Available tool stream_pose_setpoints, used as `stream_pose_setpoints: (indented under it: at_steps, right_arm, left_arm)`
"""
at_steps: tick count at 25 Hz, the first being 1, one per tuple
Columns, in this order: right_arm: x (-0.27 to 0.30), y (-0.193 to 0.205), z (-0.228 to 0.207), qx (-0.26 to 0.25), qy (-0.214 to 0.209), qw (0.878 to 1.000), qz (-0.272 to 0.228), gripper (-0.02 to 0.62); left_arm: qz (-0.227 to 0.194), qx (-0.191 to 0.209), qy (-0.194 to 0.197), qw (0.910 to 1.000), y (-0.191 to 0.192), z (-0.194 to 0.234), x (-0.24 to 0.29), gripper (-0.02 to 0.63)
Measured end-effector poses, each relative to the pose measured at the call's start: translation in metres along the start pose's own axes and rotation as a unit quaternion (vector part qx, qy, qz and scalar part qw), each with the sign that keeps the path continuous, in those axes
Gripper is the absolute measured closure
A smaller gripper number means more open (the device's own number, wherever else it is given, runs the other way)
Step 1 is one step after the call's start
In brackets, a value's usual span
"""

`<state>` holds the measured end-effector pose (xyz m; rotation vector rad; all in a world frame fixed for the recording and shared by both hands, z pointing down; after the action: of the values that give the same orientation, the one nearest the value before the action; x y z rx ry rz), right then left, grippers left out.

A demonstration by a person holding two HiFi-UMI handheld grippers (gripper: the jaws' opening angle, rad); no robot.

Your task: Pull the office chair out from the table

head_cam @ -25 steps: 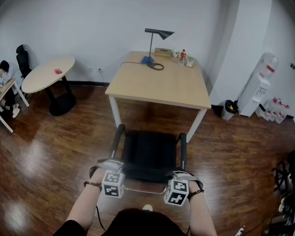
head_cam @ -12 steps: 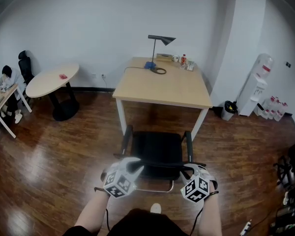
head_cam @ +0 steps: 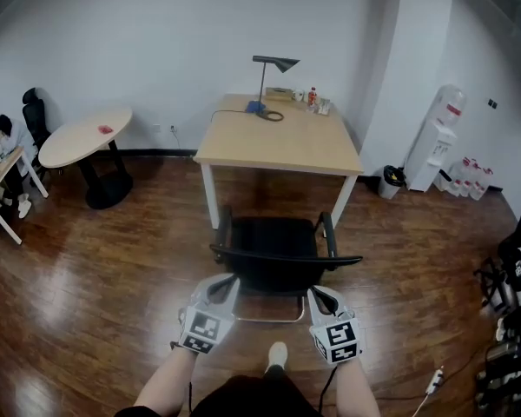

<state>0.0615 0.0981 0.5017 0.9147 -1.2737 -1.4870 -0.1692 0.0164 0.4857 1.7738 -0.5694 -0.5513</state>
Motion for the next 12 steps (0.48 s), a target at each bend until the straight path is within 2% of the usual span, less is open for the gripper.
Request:
stream_pose_setpoints:
  at_steps: [2, 3, 7, 12]
  right_arm:
    - [-0.009, -0.004, 0.015, 0.053, 0.006, 0.998, -0.032, 0.581]
    - [-0.014, -0.005, 0.021, 0.06, 0.01, 0.997, -0.041, 0.581]
    - [-0.032, -0.013, 0.04, 0.063, 0.019, 0.996, -0.056, 0.581]
    - [-0.044, -0.021, 0.058, 0.071, 0.014, 0.995, -0.074, 0.581]
  left_arm:
    - [-0.014, -0.014, -0.004, 0.9998, -0.004, -0.005, -0.014, 0.604]
    - [-0.02, -0.02, -0.001, 0.9996, -0.007, -0.008, -0.021, 0.604]
    - [-0.031, -0.027, 0.021, 0.9989, -0.017, -0.018, -0.051, 0.604]
    - [-0.037, -0.04, -0.006, 0.9985, -0.018, -0.015, -0.083, 0.604]
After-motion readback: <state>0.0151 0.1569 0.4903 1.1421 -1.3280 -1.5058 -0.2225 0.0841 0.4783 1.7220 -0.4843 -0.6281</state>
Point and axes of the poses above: the fingertips, and each gripper's own axes: x forward along the fingers, z to its left, y out of its underside, the point moved 7 cm from there along -x, backward along the fingers, and after that the axes turned 15 degrees about -z, right-handed, at the moved point
